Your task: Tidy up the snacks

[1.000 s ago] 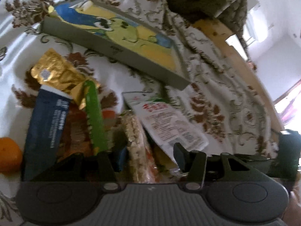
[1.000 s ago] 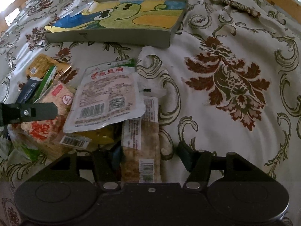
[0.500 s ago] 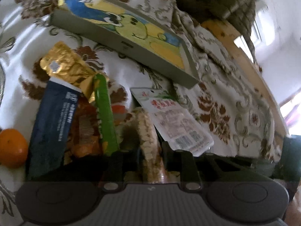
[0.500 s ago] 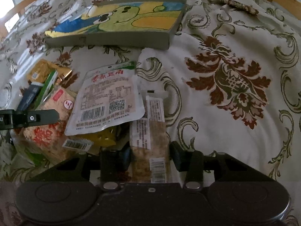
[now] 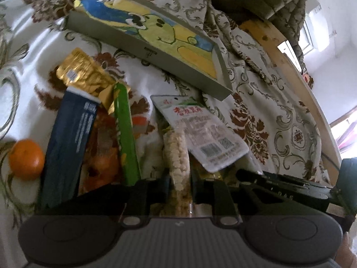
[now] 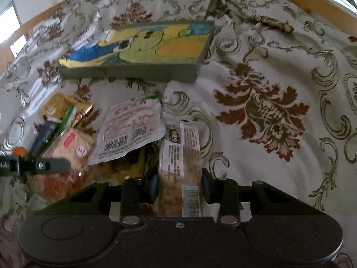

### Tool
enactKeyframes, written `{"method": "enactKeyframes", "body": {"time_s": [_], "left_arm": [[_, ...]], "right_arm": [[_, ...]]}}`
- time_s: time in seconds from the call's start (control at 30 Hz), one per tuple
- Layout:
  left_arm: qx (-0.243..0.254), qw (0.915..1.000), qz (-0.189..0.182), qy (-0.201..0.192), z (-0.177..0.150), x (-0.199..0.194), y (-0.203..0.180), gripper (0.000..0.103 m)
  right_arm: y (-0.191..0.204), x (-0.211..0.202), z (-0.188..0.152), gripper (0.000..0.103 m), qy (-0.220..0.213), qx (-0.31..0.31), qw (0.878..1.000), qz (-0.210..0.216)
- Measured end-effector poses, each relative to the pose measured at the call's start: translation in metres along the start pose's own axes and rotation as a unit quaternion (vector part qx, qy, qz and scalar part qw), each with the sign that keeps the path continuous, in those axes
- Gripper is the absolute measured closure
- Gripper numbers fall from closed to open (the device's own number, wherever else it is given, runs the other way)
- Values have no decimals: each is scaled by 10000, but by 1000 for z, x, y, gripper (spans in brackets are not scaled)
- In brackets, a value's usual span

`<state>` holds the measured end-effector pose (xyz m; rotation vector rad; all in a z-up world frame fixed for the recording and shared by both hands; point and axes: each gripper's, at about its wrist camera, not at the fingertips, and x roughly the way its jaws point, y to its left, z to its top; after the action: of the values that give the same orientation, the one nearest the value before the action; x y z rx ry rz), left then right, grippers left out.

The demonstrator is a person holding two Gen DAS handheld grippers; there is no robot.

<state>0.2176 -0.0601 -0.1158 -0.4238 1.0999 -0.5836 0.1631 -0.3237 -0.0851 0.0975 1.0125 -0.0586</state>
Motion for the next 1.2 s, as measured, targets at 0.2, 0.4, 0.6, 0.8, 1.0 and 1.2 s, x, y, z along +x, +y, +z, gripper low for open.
{"method": "enactKeyframes", "body": {"time_s": [0.2,0.4,0.6,0.8,1.0,1.2], "left_arm": [[-84,9998,-17,-189,-5,-25,-6,83],[-274,9982,-250,-461,-11,-43,-10,83],[-142,9973,-255,-675,-10,-49,-17,83],[-176,9967,-251,-756,17,-45,-27,83],[-315,9948,-214,-947,62,-24,-33,83],[-712,9886,-436,-1250,114,15,-28,83]], "right_arm": [[-6,-16,0,64,-267,212,9994,99],[-11,-31,-1,64,-604,337,9974,193],[-9,-44,-1,64,-1084,246,9932,339],[-2,-44,10,64,-1681,-48,9853,299],[-9,-28,41,64,-2014,204,9778,546],[-12,7,92,64,-2301,368,9703,644]]}}
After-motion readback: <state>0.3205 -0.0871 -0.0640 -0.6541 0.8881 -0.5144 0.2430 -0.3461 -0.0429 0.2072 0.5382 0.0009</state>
